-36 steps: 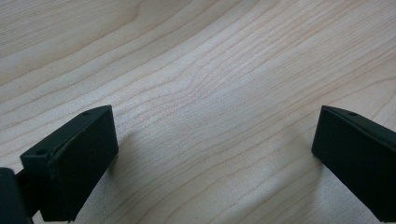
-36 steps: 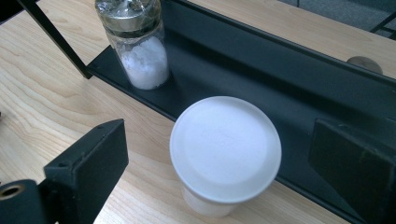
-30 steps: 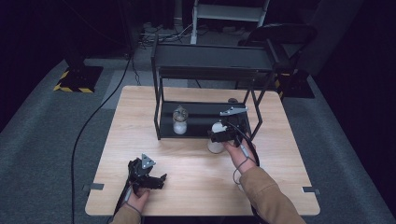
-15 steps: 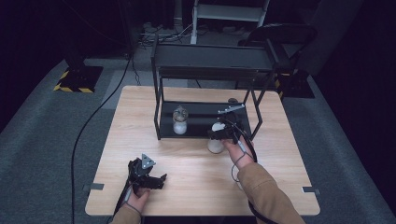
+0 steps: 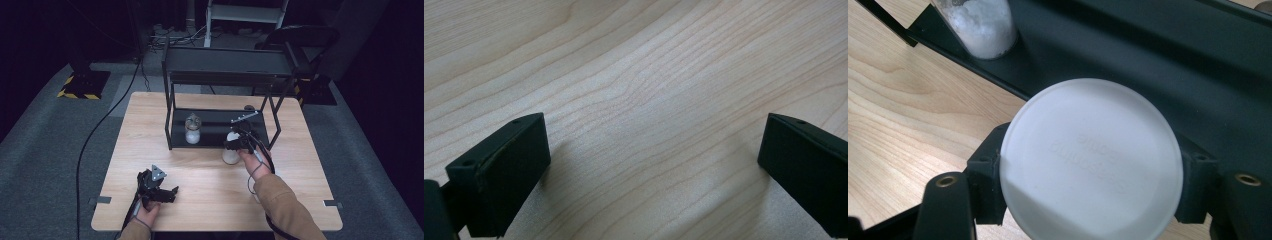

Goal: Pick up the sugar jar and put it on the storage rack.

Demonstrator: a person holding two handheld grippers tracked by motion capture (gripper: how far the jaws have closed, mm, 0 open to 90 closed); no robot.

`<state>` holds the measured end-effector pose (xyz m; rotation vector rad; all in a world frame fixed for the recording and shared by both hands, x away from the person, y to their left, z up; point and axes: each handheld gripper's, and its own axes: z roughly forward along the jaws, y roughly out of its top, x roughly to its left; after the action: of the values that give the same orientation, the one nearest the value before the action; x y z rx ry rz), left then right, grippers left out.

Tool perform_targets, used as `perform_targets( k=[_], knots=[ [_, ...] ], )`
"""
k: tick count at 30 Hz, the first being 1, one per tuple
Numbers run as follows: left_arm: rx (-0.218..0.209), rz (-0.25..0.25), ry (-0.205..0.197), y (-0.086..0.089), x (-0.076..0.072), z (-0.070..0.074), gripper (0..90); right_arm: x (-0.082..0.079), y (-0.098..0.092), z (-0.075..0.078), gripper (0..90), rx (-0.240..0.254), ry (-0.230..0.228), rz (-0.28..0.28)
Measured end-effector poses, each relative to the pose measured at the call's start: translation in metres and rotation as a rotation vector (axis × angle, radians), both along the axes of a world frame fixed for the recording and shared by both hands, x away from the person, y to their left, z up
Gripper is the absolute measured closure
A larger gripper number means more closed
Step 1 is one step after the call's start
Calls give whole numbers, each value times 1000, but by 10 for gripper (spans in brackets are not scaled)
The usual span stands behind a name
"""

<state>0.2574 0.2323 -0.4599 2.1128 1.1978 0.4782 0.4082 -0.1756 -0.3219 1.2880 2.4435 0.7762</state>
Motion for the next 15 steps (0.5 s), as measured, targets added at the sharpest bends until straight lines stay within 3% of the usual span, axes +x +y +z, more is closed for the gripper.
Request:
perform_targets(
  k=[15],
  knots=[
    [-1, 1, 0, 0, 0, 0, 0, -4, 1, 30, 330, -6, -24, 18]
  ],
)
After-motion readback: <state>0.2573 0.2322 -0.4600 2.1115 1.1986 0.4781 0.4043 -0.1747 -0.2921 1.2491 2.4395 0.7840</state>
